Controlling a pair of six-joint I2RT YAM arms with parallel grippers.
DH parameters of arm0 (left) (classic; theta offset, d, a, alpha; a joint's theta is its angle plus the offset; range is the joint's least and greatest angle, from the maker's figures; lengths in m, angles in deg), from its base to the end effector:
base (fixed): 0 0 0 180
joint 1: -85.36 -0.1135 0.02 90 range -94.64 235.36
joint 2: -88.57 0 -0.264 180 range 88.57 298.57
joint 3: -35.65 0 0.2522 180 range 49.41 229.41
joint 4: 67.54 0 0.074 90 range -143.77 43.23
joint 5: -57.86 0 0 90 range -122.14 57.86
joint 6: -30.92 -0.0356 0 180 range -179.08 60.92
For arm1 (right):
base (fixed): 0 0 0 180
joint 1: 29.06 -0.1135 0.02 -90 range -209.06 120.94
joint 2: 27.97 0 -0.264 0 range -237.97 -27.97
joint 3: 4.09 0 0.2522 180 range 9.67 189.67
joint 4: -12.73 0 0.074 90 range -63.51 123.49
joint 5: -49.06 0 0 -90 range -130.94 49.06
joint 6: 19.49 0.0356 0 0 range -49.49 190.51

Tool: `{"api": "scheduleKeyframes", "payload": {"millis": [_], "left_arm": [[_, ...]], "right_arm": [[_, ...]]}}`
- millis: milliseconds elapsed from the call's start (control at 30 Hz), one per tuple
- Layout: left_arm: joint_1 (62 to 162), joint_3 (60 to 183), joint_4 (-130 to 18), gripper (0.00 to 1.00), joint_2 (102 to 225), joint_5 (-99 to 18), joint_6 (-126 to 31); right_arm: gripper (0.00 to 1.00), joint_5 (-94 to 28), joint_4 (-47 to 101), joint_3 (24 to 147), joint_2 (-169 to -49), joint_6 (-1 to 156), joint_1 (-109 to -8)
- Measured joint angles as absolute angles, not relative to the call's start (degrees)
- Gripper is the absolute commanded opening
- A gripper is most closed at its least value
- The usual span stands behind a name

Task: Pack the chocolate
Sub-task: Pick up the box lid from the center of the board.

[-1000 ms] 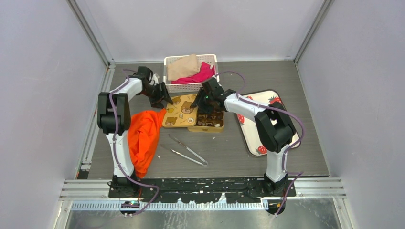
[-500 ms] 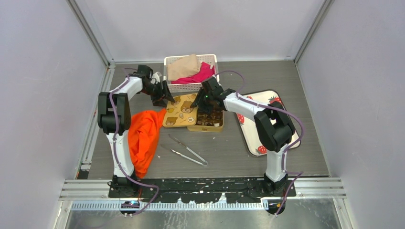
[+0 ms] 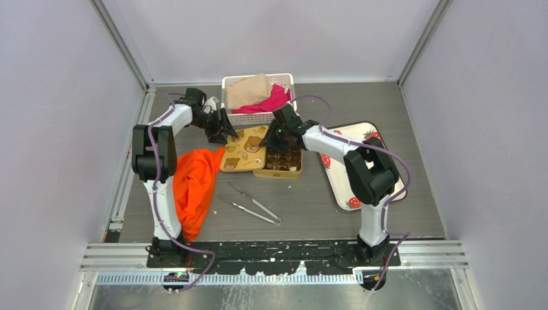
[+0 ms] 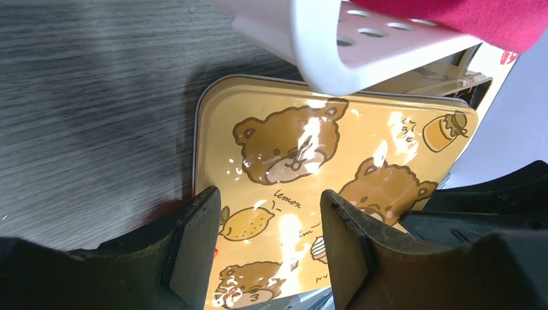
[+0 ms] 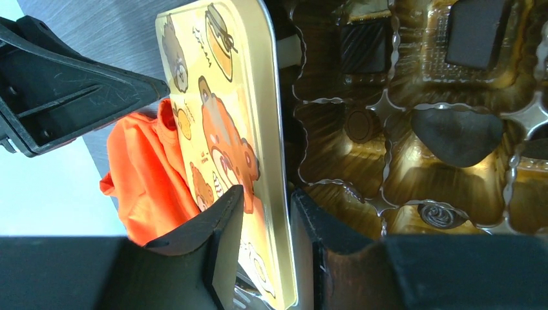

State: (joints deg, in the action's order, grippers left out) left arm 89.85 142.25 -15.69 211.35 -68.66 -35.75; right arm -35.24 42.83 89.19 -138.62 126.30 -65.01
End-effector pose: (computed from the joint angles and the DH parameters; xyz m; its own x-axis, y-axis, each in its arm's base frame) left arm 0.4405 -0.0558 0.1700 -0.9618 -0.2437 -0.1250 -0.1046 0.7484 -0.6549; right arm 0.3442 0.2540 0.2046 -0.8635 0.3903 -0.3195 0.1343 0.7885 0.6002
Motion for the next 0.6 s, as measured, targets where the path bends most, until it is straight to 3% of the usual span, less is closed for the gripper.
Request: {"api": "scheduleKeyframes", "payload": {"millis": [600], "left_arm": [[90.0, 140.3, -18.3, 0.59, 211.4, -71.2, -35.3]], "right_arm": [[0.38, -32.1, 34.5, 88.2, -138.1, 127.5, -66.5]]}}
